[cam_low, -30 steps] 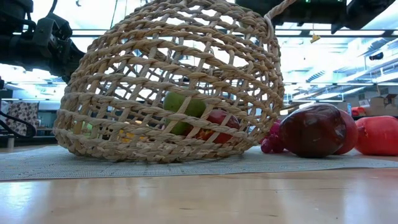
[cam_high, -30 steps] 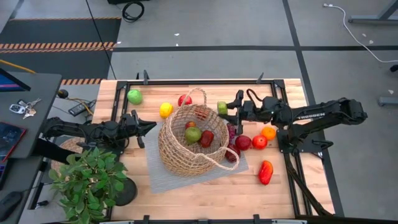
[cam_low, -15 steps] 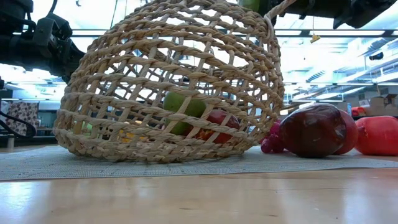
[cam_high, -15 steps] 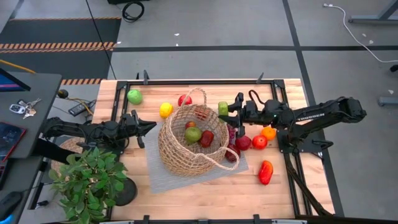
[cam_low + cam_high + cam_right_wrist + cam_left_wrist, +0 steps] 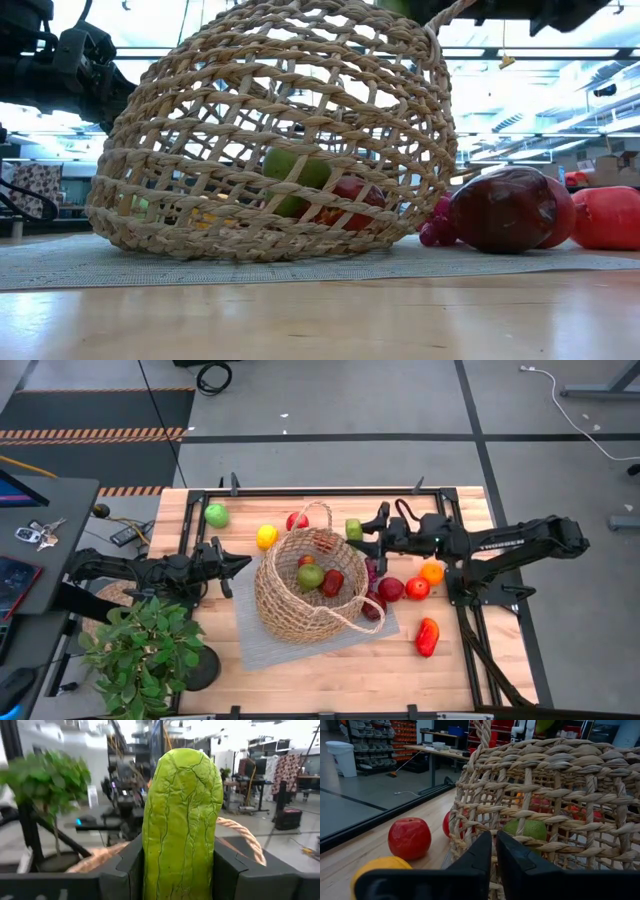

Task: Build produce basket
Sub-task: Put the cucumber into the basket

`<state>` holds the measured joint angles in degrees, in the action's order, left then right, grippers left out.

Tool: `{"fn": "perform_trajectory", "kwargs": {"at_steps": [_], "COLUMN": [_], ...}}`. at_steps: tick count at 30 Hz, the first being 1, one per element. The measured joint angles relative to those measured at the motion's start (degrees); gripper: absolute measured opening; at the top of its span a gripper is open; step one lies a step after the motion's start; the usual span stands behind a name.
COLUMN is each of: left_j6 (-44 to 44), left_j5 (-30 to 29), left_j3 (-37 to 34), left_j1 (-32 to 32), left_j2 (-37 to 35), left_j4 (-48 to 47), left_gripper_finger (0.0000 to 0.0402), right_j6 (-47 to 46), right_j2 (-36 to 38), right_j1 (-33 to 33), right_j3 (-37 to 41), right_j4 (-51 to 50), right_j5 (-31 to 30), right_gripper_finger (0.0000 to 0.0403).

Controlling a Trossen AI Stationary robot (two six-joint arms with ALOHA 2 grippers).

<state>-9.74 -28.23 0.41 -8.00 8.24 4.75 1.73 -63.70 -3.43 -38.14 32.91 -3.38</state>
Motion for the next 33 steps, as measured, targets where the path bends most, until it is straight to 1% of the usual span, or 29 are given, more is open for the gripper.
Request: {"fn": "perform_trajectory", "kwargs": {"at_steps": [3, 5, 12, 18, 20, 22, 24, 33], "left_j6": [-0.02, 0.00, 0.00, 0.00, -0.01, 0.00, 0.00, 0.00], "left_j5": [0.00, 0.00, 0.00, 0.01, 0.00, 0.00, 0.00, 0.00], "left_j3": [-0.01, 0.01, 0.01, 0.00, 0.01, 0.01, 0.01, -0.01], "left_j1": [0.00, 0.00, -0.01, 0.00, 0.00, -0.01, -0.01, -0.01], "left_j2": [0.00, 0.01, 0.00, -0.01, 0.01, 0.01, 0.01, 0.01], "left_j4": [0.00, 0.00, 0.00, 0.00, 0.00, 0.00, 0.00, 0.00], "left_gripper_finger": [0.0033, 0.0036, 0.0039, 0.0032, 0.0033, 0.0035, 0.0038, 0.0035], "right_j6": [4.63, 10.93, 34.71, 57.60, 63.80, 66.82, 67.50, 60.57], "right_j2": [0.00, 0.02, 0.00, 0.00, 0.00, 0.00, 0.00, 0.00], "right_j1": [-1.07, -1.65, -2.14, -2.12, -2.14, -2.12, -2.12, -2.12], "right_j3": [-3.17, -4.03, -4.10, -4.10, -4.10, -4.10, -4.10, -4.10], "right_j4": [-6.38, -9.26, -10.04, -9.88, -9.75, -9.41, -9.41, -10.26], "right_j5": [1.45, 2.79, 2.78, -2.15, -3.03, -3.02, -3.01, -2.32], "right_gripper_finger": [0.0162, 0.0162, 0.0162, 0.0163, 0.0163, 0.0163, 0.0163, 0.0163]}}
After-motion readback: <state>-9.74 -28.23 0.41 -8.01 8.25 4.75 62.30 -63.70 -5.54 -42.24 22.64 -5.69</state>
